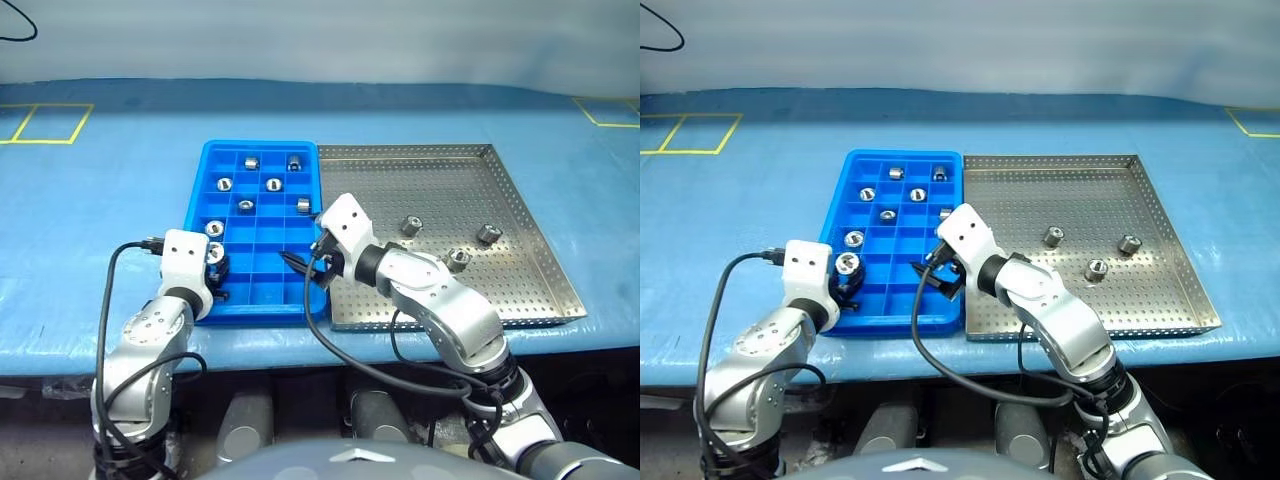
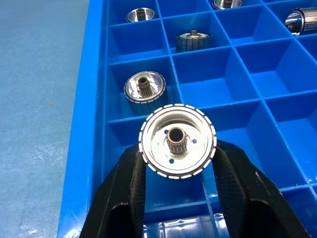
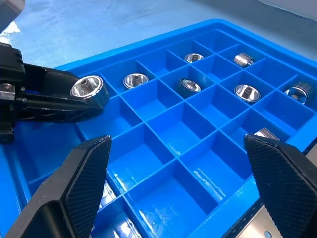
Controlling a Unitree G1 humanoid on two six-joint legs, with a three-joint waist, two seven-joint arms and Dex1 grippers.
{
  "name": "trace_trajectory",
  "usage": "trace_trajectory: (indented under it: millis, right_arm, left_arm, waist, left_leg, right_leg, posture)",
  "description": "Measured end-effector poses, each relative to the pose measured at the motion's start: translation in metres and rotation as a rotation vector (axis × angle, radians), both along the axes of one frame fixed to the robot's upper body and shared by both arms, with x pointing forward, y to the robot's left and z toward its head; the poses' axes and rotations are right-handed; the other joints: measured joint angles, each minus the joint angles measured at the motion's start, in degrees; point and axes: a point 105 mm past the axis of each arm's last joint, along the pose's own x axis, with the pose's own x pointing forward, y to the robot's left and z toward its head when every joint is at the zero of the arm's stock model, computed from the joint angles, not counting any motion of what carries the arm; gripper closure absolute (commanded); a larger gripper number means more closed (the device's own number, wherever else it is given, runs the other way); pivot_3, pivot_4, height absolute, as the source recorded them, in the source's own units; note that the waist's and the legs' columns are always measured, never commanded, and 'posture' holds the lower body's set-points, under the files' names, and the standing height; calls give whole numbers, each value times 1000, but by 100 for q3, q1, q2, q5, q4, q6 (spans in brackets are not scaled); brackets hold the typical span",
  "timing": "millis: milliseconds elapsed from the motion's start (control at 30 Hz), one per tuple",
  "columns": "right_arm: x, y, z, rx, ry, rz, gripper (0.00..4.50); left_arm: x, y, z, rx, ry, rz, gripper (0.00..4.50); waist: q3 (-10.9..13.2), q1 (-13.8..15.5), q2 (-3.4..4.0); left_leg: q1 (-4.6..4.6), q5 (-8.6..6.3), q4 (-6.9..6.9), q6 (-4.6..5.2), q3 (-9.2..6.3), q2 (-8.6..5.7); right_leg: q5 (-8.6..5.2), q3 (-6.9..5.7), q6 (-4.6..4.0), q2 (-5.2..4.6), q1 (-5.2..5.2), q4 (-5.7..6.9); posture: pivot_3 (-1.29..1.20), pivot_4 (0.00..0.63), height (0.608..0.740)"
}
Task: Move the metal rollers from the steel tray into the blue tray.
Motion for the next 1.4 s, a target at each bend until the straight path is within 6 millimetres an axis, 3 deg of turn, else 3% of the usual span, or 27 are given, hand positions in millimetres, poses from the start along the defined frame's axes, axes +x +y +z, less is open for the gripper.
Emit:
trace_trajectory:
  millis: [233,500,600,667,800,933,1033,1233,1400]
  right_arm:
    - [0,-7,-4,6,12,-45,0]
    - [1,-30,-1,22,0,-155,0]
    - [2,-47,2,23,-13,-223,0]
    - [4,-62,6,24,-23,-285,0]
    - [0,-97,3,-6,-25,-419,0]
    - [-14,-136,-8,-59,0,-565,0]
    - [-31,-149,-11,-67,19,-607,0]
    - [-58,-138,-14,-39,88,-544,0]
    - [-60,-137,-15,-33,98,-554,0]
  left_arm:
    - [11,-10,7,-2,-16,-62,2837]
    - [11,-16,4,-30,46,-115,78]
    - [17,-25,15,-47,14,-192,28]
    - [25,-39,36,-69,-64,-296,28]
    - [39,-87,60,-129,-112,-564,28]
    - [34,-143,40,-137,-7,-852,28]
    - [31,-172,21,-116,71,-1008,28]
    - [33,-198,3,-91,141,-1153,28]
    - [31,-212,-13,-64,189,-1223,28]
  waist:
    - [0,-44,0]
    - [0,-110,1]
    - [1,-112,-1]
    - [0,-123,-1]
    - [-2,-121,2]
    - [-4,-288,7]
    - [-5,-465,12]
    - [-11,-800,22]
    - [-11,-1100,22]
  left_leg:
    - [-3,-2,-7,-2,3,1]
    - [-1,-3,-13,-4,4,2]
    - [-5,-3,-10,-4,3,0]
    - [-7,-3,-10,-4,6,1]
    - [-13,-5,-11,0,3,-10]
    - [-14,-23,-12,17,23,-16]
    - [-13,-26,-18,16,22,-11]
    - [-6,-26,-15,15,23,-1]
    - [-7,-26,-2,16,26,-8]
  right_leg:
    - [1,-1,0,0,0,-15]
    - [1,-1,1,1,1,-20]
    - [2,-3,2,0,1,-23]
    - [4,-2,5,0,2,-31]
    - [8,0,11,-2,8,-46]
    - [16,21,27,-9,4,-51]
    - [15,20,40,-2,-1,-45]
    - [0,23,28,8,3,-43]
    - [2,33,33,0,8,-45]
  posture:
    - [-2,150,740]
    - [-38,150,740]
    - [-60,150,740]
    - [-89,150,740]
    - [-147,150,740]
    - [-226,150,740]
    - [-265,150,740]
    - [-323,150,740]
    - [-332,150,740]
